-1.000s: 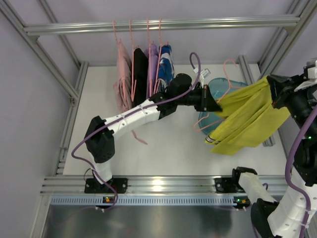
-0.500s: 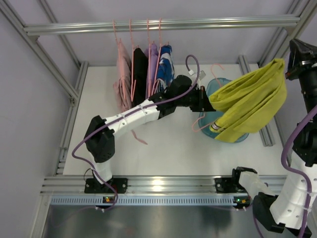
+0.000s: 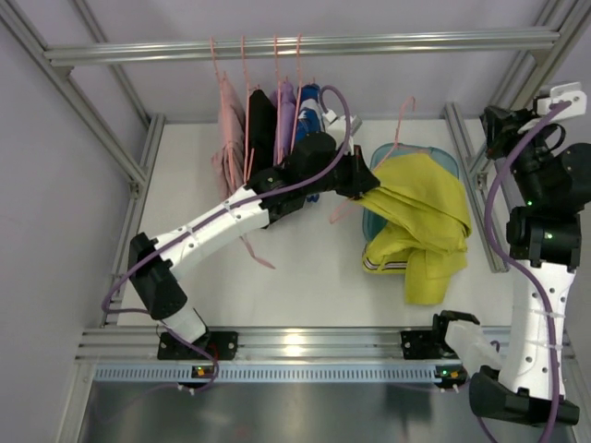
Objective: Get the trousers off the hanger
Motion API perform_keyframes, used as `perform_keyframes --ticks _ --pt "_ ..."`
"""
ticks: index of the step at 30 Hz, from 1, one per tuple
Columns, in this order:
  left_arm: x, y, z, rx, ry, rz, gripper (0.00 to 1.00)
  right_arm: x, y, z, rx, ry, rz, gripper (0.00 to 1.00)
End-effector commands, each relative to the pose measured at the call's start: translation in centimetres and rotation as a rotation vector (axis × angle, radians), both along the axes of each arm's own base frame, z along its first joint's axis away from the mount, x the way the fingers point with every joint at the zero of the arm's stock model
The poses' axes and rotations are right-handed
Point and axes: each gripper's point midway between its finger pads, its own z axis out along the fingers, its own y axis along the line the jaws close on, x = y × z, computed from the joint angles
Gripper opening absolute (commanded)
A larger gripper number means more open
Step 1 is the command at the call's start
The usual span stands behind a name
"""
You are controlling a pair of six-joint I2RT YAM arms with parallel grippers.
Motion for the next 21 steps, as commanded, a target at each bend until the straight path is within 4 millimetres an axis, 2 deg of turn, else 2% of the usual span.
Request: perform_keyframes --ticks 1,2,3,5,6,9,10,13,17,21 --pt "0.8 1.2 9.3 -0.138 -0.260 0.040 0.00 -0.3 2.4 -3.1 -0.027 0.069 0.136 0.13" --pt "0.8 1.1 9.6 -0.138 -0.272 0.034 0.00 -0.4 2.6 -4.0 -0.027 0.103 0.148 0.22" --pt "0.9 1.0 9.6 -0.134 -0.280 0.029 0.00 -0.6 2.7 -4.8 -0.022 0.132 0.151 0.40" --pt "0.8 0.5 9.5 -0.122 -0.305 -0.006 0.00 -1.4 2.9 -7.1 -0.009 0.218 0.162 0.56" --pt "0.8 0.4 9.4 -0.116 -0.312 -0.009 0.00 -2.0 3.0 -7.5 -0.011 0.232 0.171 0.72" --pt "0.9 0.4 9.1 -0.099 -0.328 -0.016 0.00 -3.8 4.7 -10.2 -0.003 0.332 0.280 0.99" --pt "0.9 0.4 9.0 -0.097 -0.331 -0.013 0.00 -4.7 6.1 -11.1 -0.003 0.363 0.376 0.99" --pt "1.2 0.5 9.7 -0.104 -0.354 -0.001 0.00 -6.2 7.9 -13.8 -0.023 0.445 0.514 0.99" --pt "1.3 0.3 10.7 -0.122 -0.366 0.002 0.00 -6.8 8.3 -17.0 -0.132 0.477 0.597 0.99" --pt "0.9 0.0 11.0 -0.147 -0.343 -0.020 0.00 -7.7 8.1 -22.0 -0.268 0.557 0.672 0.99"
